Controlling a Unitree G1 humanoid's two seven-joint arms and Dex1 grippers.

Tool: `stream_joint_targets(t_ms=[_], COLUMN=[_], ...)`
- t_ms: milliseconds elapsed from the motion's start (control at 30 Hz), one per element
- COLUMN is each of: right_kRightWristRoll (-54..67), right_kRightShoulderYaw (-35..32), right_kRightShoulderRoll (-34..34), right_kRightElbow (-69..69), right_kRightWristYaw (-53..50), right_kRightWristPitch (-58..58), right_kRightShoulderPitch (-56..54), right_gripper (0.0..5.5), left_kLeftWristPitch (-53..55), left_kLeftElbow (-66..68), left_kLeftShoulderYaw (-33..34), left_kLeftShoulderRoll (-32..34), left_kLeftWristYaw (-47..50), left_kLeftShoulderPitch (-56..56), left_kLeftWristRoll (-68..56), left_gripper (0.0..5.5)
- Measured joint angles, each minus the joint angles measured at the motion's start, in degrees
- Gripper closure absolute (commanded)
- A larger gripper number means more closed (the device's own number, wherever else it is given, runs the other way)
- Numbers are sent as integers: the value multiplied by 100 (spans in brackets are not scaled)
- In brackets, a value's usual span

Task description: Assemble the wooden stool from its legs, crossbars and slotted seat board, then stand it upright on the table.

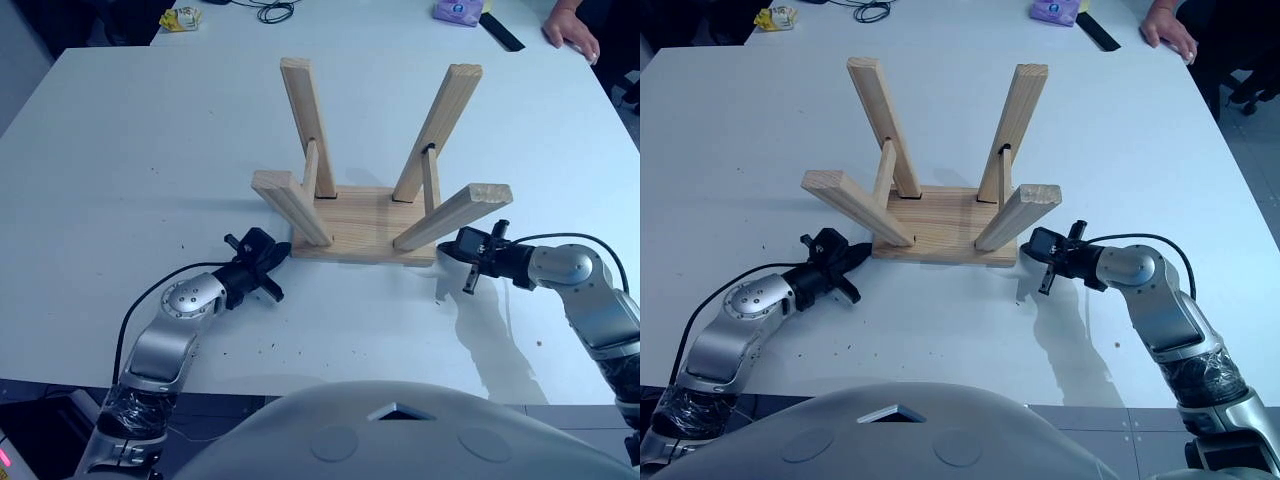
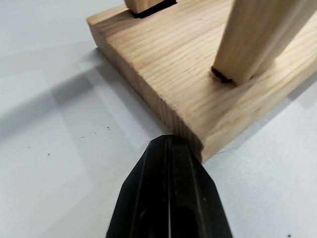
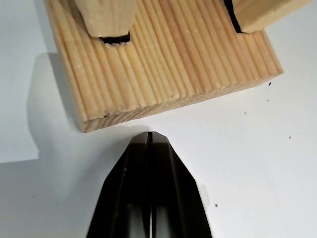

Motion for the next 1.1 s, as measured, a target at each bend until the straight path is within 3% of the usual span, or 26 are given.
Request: stream_joint_targets(t_ms=[333,667,900,1100], right_kRightWristRoll=[307,868,1410,1596], right_kRightShoulderYaw=[16,-774,-1387,-1560], right_kRightShoulderRoll=[105,-345,-674,-717], right_kRightElbow=[-312,-1124,-1938,-2217], right_kRightWristYaw=[211,471,727,728], right_kRightWristPitch=[520,1296,1599,1885], right_kRightShoulderPitch=[39,615,860,1037], right_gripper=[550,550,550,550], left_kLeftWristPitch=[154,985,1667,2001], left_kLeftElbow=[157,-1435,-2446,-2768], left_kLeftShoulderYaw=[60,125,998,1156], left_kLeftShoulderRoll=[-34,188,428,464], left_kLeftWristYaw=[-49,-112,-89,8], left_kLeftShoulderPitch=[-242,772,894,1004], left_kLeftWristRoll=[-157,-788,-1521,-1717], left_gripper=[547,547,547,547])
